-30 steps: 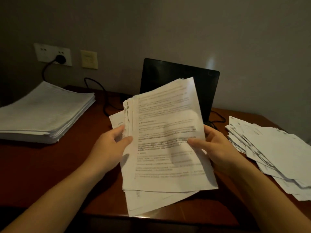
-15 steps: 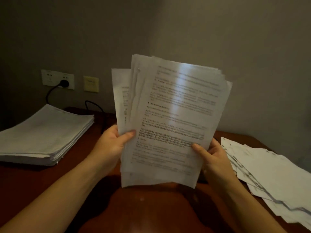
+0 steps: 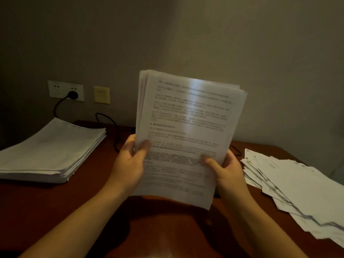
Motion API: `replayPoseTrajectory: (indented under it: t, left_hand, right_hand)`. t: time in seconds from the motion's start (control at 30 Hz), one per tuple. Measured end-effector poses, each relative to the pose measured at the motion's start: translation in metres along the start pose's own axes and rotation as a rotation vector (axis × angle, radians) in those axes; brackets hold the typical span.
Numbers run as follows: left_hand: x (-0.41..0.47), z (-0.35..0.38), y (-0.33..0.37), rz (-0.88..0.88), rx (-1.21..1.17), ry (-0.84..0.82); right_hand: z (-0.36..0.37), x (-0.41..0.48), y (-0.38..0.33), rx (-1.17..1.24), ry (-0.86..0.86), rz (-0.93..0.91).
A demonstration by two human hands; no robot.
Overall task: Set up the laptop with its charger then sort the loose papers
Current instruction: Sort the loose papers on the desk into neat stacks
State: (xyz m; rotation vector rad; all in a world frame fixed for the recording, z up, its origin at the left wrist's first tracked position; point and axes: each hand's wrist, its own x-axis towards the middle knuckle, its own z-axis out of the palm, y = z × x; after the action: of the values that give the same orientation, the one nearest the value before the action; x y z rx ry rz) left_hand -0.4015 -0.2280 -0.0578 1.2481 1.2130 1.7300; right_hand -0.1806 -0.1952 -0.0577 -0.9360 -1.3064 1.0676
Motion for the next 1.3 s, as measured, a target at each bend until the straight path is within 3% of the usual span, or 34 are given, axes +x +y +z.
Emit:
replayPoseTrajectory:
  t: [0.2,0.43,0.67,1.0,1.1,1.3]
  left_hand:
    - [-0.019,-0.003,-0.022,0.013,0.076,-0.111]
    - [-0.004,-0.016,-0.023,0.072,0.139,-0.049]
    - [0.027,-0.060,-0.013,-0.002,0.169,0.020]
    - [0.085,-0.165,0.016,-0.337,0.248,0.024]
    - [0.102,-0.200,0.016,-0.340,0.428,0.093]
    - [0.122,-0.271,0.009,-0.330,0.712,0.206]
  right_hand:
    - [0.003,-0.007,0.020,-0.114,0.024,-0.010]
    - [0.011,0.005,0.014,-0.114,-0.061,-0.022]
    - [0.061,0.032,0.020,-0.120,-0.097,-0.110]
    - [0.173,0.075,0.031,-0.086,-0.283,0.130]
    - [0.208,0.082,0.034,-0.022,-0.362,0.252]
    - [0.272,0.091,0.048,-0.052,-0.456,0.280]
